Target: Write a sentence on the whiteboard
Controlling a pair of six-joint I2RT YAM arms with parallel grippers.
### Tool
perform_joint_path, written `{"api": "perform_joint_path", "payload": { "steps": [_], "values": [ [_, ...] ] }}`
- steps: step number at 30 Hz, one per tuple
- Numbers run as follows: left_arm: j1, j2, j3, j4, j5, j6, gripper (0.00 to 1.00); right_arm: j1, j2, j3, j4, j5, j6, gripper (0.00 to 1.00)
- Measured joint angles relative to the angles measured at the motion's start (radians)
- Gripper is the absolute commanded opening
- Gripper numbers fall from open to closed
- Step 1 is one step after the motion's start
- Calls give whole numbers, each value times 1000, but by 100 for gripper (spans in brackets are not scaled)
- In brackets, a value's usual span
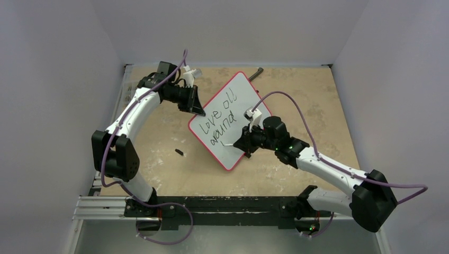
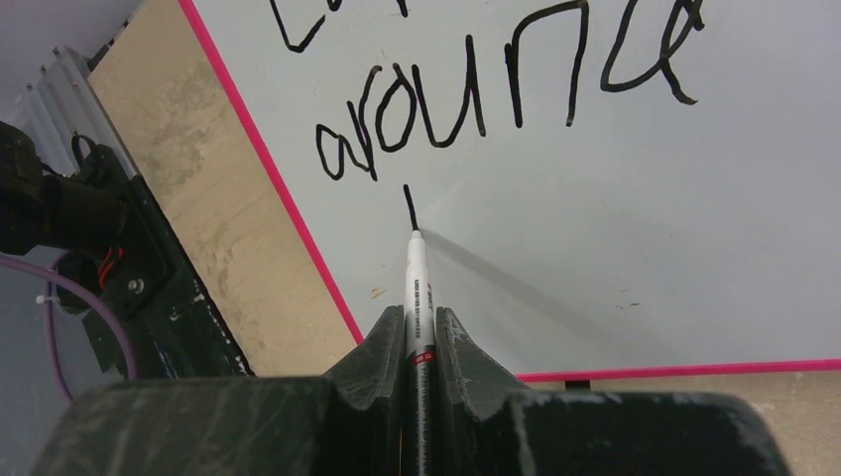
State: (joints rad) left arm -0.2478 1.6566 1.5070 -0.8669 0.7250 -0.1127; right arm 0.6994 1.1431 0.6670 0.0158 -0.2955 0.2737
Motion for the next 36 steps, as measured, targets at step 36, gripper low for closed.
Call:
{"api": "perform_joint_path", "payload": {
  "steps": [36],
  "values": [
    [10,0,0,13,-2,-8,0,2,54,105,-72,121,21,0]
  ]
}}
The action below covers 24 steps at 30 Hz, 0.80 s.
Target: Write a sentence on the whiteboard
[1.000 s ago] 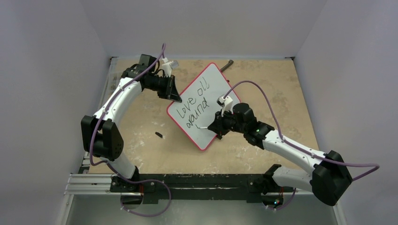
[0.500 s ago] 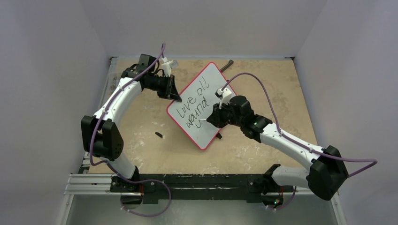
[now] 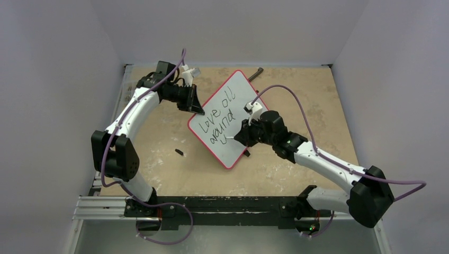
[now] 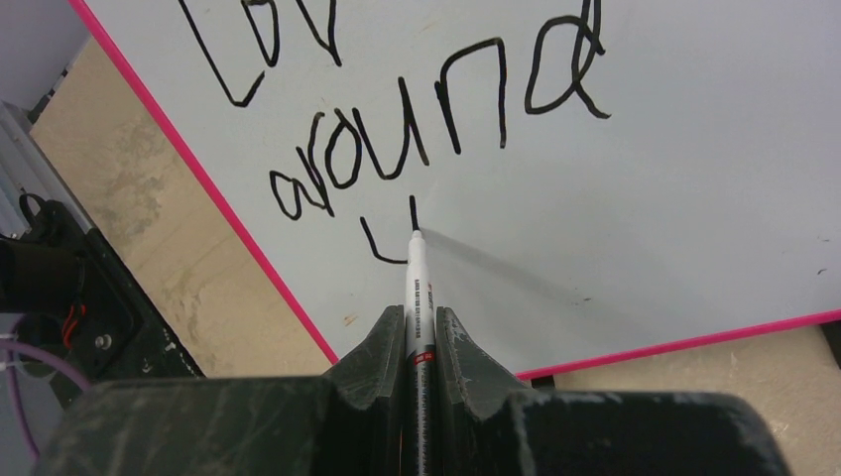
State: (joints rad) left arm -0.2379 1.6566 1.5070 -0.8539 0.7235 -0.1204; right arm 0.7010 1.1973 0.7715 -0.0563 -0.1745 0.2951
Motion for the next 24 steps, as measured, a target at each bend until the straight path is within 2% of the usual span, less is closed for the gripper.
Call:
{"api": "perform_joint_path", "payload": {
  "steps": [24],
  "values": [
    [3,0,0,2,-3,0,0,8,-84,-175,4,-81,101,0]
  ]
}}
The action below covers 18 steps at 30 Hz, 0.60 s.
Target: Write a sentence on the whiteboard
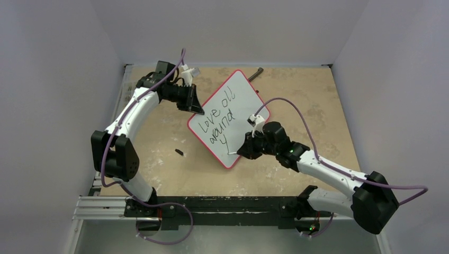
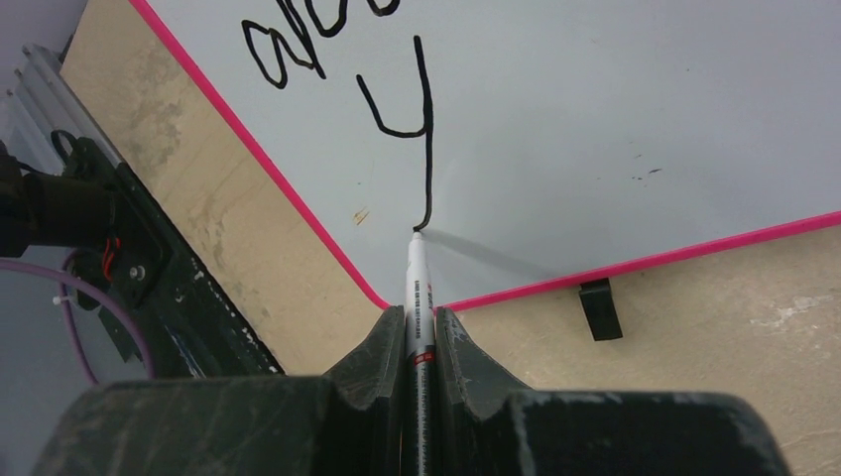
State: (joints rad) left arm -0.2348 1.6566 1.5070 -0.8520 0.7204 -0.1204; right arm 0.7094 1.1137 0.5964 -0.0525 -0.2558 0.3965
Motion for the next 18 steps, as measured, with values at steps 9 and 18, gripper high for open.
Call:
{"api": "perform_joint_path", "payload": {
  "steps": [9,18],
  "values": [
    [3,0,0,9,0,0,0,17,89,111,-32,-37,3,0],
    [3,0,0,6,2,-2,0,19,108,241,-38,-22,-28,0]
  ]
}}
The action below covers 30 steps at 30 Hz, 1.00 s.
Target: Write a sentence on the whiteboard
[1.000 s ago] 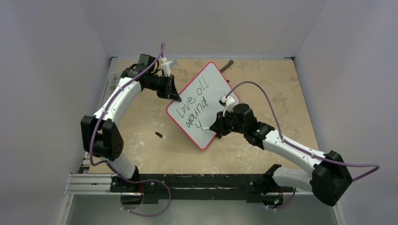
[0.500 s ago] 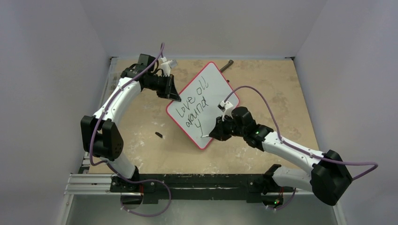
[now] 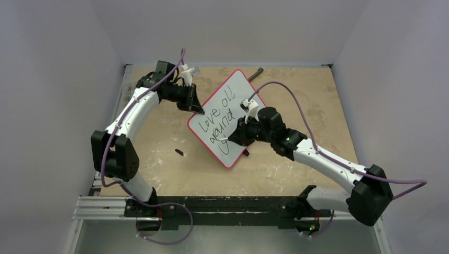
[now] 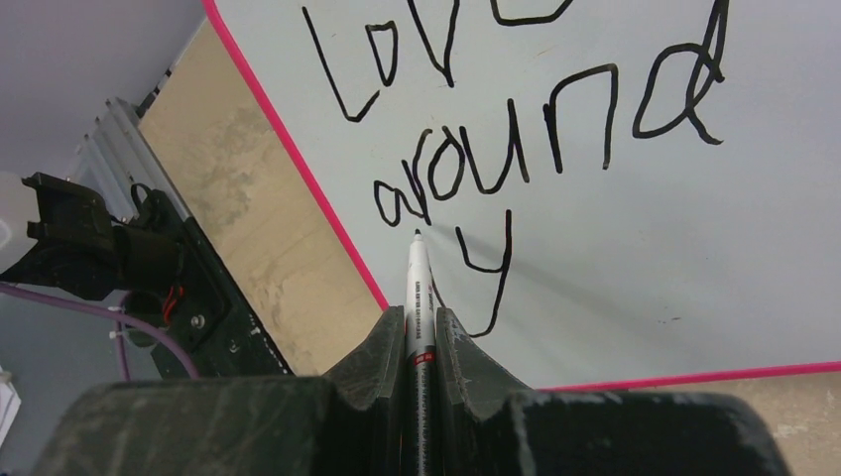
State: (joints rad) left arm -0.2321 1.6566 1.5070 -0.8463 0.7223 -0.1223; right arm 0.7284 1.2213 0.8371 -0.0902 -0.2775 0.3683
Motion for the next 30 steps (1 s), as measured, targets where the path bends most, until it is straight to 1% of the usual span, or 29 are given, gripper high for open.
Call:
{"api": "perform_joint_path", "payload": {
  "steps": [4,8,14,19,30],
  "values": [
    [0,0,0,0,2,-1,0,0,-48,-3,-6,35,-2,0],
    [0,0,0,0,2,-2,0,-2,-97,-37,-5,118,2,0],
    [0,0,0,0,2,-2,0,-26,-96,-75,-21,210,14,0],
    [0,0,0,0,2,-2,0,-36,-92,-77,-14,231,16,0],
    [0,0,0,0,2,-2,0,-36,-33,-77,16,223,16,0]
  ]
}}
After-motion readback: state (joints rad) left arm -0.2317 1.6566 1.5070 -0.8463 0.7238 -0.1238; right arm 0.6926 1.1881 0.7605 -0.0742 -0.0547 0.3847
